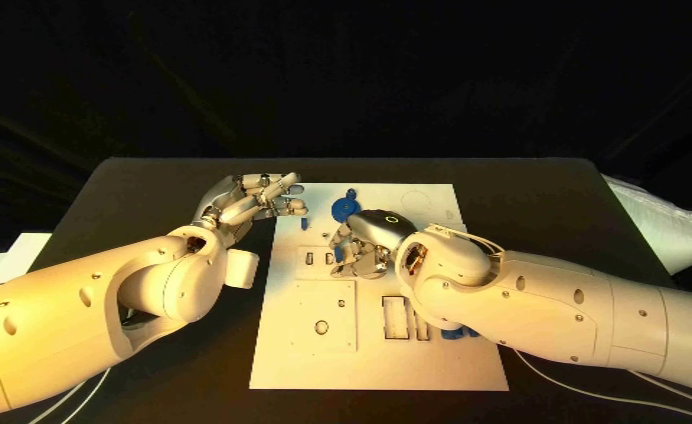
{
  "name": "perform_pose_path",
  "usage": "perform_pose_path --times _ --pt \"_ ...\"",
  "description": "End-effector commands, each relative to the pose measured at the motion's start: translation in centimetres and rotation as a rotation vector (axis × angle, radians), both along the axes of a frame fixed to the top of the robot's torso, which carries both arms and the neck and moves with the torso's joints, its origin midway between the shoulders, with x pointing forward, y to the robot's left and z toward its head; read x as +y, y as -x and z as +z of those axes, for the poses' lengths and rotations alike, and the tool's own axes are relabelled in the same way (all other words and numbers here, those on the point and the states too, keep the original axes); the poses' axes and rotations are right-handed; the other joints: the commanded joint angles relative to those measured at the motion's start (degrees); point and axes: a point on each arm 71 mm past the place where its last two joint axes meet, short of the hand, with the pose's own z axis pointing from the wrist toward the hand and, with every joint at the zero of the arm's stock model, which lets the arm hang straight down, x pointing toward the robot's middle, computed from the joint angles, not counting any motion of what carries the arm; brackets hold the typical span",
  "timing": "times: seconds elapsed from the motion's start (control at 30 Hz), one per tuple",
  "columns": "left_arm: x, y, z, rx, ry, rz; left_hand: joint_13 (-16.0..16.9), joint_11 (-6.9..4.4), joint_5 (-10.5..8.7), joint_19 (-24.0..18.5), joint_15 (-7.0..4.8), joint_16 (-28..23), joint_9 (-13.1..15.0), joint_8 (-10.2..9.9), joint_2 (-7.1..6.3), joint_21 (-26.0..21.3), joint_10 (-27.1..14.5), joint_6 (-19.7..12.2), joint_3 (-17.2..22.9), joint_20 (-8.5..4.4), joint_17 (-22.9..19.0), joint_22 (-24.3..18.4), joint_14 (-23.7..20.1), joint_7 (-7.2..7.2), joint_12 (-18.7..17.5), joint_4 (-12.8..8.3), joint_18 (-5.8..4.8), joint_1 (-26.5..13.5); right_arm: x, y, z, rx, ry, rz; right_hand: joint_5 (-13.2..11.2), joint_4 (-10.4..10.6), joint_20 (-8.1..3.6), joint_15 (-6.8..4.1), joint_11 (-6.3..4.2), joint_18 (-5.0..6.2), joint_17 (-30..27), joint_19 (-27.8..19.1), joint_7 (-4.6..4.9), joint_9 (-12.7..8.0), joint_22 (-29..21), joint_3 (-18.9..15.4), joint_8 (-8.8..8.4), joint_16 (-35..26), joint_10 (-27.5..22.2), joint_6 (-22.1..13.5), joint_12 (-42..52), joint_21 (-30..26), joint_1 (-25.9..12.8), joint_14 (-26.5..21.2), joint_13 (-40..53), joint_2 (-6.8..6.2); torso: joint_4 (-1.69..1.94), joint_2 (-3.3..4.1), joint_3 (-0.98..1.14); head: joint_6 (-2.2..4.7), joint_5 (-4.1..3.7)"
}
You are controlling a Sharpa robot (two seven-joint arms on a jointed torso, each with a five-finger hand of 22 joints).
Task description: Assemble the parts on the task board
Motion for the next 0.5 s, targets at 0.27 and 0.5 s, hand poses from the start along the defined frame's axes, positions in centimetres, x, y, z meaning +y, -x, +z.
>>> perform_pose_path --times 0.27,0.5 --pt "-0.2 -0.1 0.0 -0.006 0.012 -0.015 -0.06 0.48 -0.29 0.08 0.12 -0.38 -0.05 -0.19 0.02 -0.02 -0.09 -0.02 0.02 0.11 0.07 -0.09 -0.34 0.22 -0.21 -0.37 0.11 0.61 -0.2 0.6 1.8 -0.112 -0.196 0.035 0.45 5.50 1.31 1.50 1.38 -0.24 2.97 -0.62 1.70 -0.40 -0.57 -5.24 -0.44 -0.76 0.14 -14.22 1.48 -0.55 6.17 3.48 0.28 -0.72 0.06 -0.07 0.01 0.40 0.02" --pt "0.0 -0.2 0.0 -0.004 0.008 -0.009 -0.08 0.55 -0.29 0.07 0.16 -0.43 -0.07 -0.27 0.03 -0.02 -0.17 -0.11 0.03 0.12 0.13 -0.09 -0.34 0.31 -0.26 -0.42 0.09 0.57 -1.6 1.1 4.3 -0.126 -0.239 0.106 0.35 8.95 1.45 1.63 1.49 -0.23 3.19 -0.57 1.70 -0.33 -0.52 -7.38 -0.42 -0.67 0.80 -14.26 3.20 -0.58 7.89 3.51 1.30 -1.17 -0.01 -0.16 0.05 0.73 0.43"
